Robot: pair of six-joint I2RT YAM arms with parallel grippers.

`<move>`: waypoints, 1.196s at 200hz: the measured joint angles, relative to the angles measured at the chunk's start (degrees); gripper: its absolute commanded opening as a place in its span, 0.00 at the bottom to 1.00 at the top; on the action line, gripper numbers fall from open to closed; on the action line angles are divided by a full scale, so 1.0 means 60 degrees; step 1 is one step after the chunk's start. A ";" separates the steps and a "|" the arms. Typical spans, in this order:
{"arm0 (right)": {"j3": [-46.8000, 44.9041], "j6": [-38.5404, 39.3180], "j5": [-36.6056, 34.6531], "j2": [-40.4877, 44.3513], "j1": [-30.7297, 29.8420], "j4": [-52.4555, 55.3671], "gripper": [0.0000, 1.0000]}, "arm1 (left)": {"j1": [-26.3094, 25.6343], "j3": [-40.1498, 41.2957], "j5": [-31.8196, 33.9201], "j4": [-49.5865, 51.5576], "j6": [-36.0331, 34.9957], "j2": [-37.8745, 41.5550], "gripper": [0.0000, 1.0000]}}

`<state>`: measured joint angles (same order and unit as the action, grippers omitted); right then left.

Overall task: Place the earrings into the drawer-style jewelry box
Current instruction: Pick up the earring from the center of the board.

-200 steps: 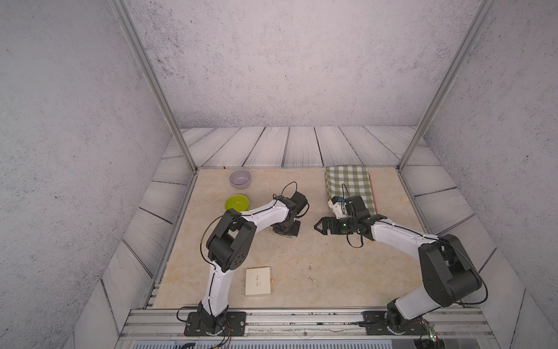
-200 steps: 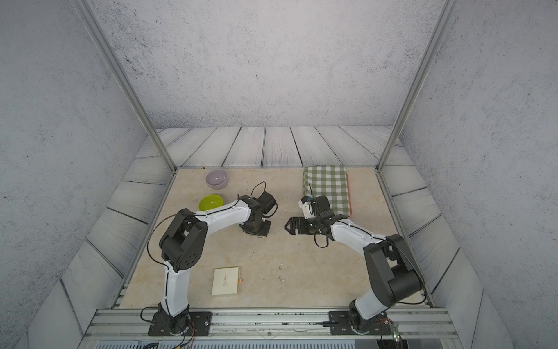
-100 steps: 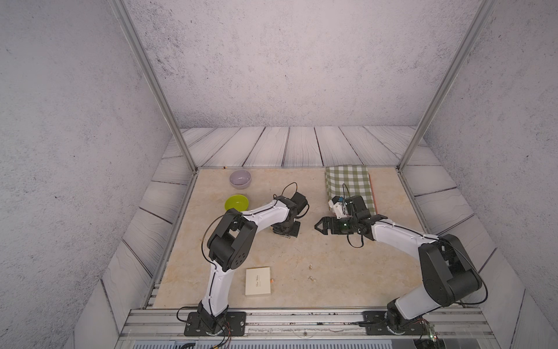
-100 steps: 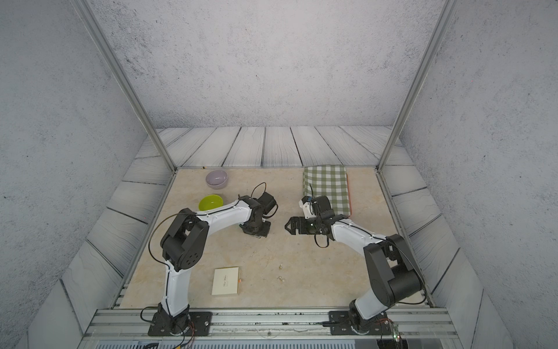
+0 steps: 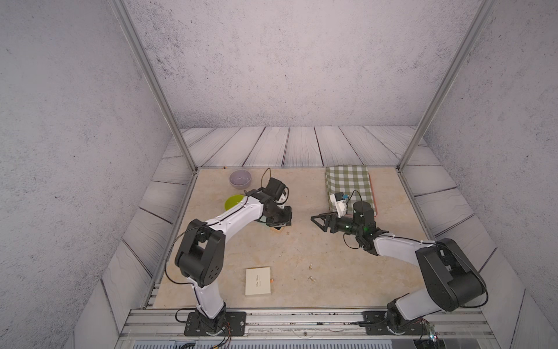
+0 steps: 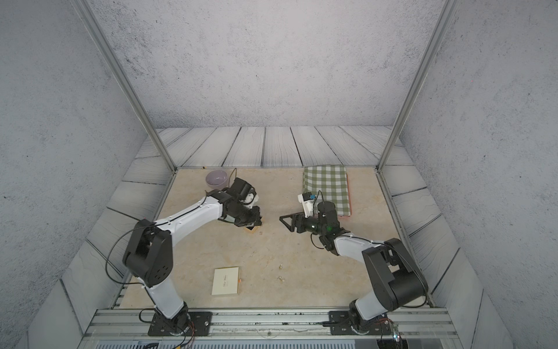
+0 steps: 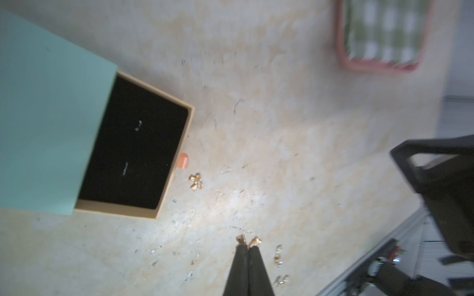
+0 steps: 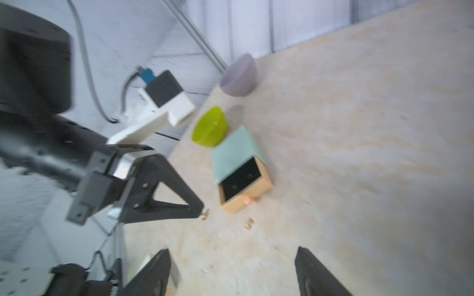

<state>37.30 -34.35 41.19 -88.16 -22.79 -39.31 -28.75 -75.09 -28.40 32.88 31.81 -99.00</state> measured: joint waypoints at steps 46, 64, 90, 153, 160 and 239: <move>0.1351 -0.4386 0.2313 -0.2138 0.0095 -0.4036 0.76 | 0.1206 0.1628 -0.3082 -0.3136 0.1610 0.0856 0.00; 0.1894 -0.6586 0.2739 -0.3264 0.0124 -0.5184 0.75 | 0.1417 0.2193 -0.3887 -0.4575 0.2550 0.0980 0.00; 0.1643 -0.7952 0.2976 -0.3468 0.0131 -0.5606 0.78 | 0.1588 0.2561 -0.4586 -0.6430 0.3869 0.0991 0.00; 0.1942 -0.9089 0.3115 -0.3198 -0.0117 -0.6306 0.71 | 0.1625 0.2652 -0.5104 -0.9624 0.6237 0.0991 0.00; 0.2051 -0.9169 0.3107 -0.3198 -0.0182 -0.6324 0.70 | 0.1625 0.2652 -0.5125 -0.9806 0.6375 0.0991 0.00; 0.3249 -0.9748 0.2958 -0.3373 -0.0477 -0.6502 0.47 | 0.1625 0.2929 -0.5162 -1.0735 0.7144 0.0991 0.00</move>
<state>56.80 -92.84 58.94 -108.40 -25.65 -78.32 -19.00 -57.52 -59.37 -31.53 74.67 -93.06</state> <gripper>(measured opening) 0.492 0.040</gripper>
